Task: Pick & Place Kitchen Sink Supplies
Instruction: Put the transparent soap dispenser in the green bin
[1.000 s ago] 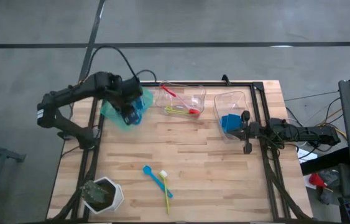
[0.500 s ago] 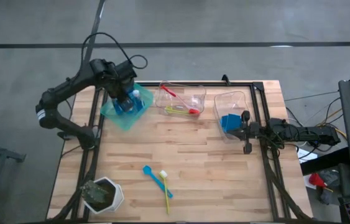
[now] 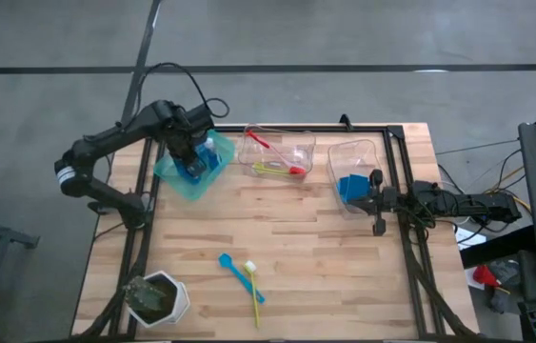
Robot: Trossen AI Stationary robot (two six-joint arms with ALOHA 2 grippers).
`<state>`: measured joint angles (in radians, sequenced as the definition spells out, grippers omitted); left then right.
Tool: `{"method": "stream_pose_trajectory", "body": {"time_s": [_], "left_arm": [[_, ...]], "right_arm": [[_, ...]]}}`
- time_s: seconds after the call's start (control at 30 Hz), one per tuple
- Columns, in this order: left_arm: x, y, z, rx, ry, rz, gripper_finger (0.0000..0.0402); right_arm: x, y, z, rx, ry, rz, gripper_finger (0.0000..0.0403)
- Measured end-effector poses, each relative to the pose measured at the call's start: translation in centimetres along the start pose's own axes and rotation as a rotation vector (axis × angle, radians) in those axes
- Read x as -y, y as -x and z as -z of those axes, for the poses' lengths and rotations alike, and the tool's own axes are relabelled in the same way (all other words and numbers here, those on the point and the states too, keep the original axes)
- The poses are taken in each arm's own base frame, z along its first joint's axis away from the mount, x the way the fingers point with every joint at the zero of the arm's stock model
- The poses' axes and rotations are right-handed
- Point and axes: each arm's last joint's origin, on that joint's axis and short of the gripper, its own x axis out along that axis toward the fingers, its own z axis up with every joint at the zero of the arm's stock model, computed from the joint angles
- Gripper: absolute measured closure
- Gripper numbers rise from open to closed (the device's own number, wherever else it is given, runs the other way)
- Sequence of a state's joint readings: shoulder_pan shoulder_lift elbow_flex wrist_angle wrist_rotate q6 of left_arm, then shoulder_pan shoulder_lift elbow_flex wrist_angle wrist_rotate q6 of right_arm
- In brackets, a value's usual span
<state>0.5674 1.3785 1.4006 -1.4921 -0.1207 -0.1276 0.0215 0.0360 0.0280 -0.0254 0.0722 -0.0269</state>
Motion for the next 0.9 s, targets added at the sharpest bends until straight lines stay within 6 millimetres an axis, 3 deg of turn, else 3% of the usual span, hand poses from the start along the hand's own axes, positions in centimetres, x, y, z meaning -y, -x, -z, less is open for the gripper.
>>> {"method": "stream_pose_trajectory", "body": {"time_s": [0.3,0.9], "left_arm": [[0.2,-2.3,0.0,-0.025,-0.022,-0.008,0.0275],[0.4,-3.7,-0.4,0.017,-0.015,-0.007,0.0266]], "right_arm": [[0.0,0.0,0.0,0.0,0.0,0.0,0.0394],[0.0,0.0,0.0,0.0,0.0,0.0,0.0394]]}}
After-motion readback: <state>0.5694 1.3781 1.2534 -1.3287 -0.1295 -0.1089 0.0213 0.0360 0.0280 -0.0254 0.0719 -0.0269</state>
